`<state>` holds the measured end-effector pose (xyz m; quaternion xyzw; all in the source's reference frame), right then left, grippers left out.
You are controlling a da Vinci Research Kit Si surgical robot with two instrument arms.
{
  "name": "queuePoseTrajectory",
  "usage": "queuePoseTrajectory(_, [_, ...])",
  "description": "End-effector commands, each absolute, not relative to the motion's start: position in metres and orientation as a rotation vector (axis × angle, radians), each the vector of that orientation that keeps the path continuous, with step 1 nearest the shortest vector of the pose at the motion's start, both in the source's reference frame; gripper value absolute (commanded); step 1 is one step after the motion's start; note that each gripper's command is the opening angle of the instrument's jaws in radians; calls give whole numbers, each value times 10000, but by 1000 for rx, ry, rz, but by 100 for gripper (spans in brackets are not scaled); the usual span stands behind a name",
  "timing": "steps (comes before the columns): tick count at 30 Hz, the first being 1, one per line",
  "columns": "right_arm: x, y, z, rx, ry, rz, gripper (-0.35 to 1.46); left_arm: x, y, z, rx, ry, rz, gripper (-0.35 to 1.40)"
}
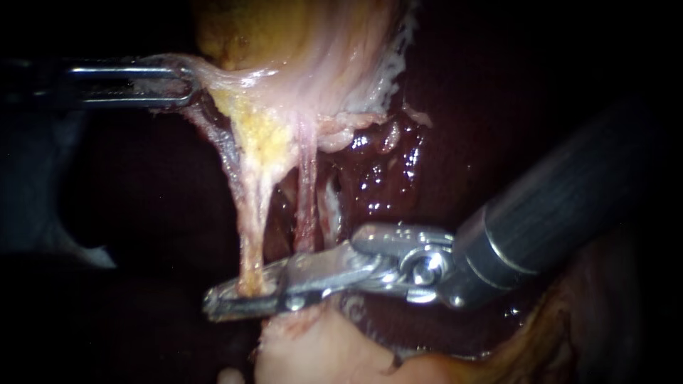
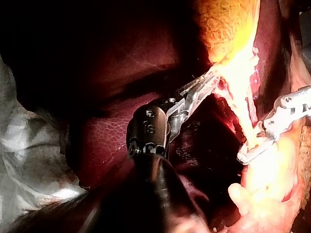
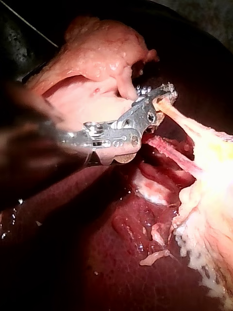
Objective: Clipping second clip left tube
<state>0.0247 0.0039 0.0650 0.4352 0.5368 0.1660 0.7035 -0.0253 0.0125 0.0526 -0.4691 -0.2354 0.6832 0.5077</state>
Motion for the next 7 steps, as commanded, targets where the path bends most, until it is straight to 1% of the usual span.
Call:
queuePoseTrajectory(1, [246, 39, 650, 967, 1194, 370, -35, -253, 125, 527, -1131, -568, 1647, -35])
queuePoseTrajectory(7, [246, 40, 651, 967, 1194, 369, -35, -252, 126, 527, -1131, -568, 1647, -35])
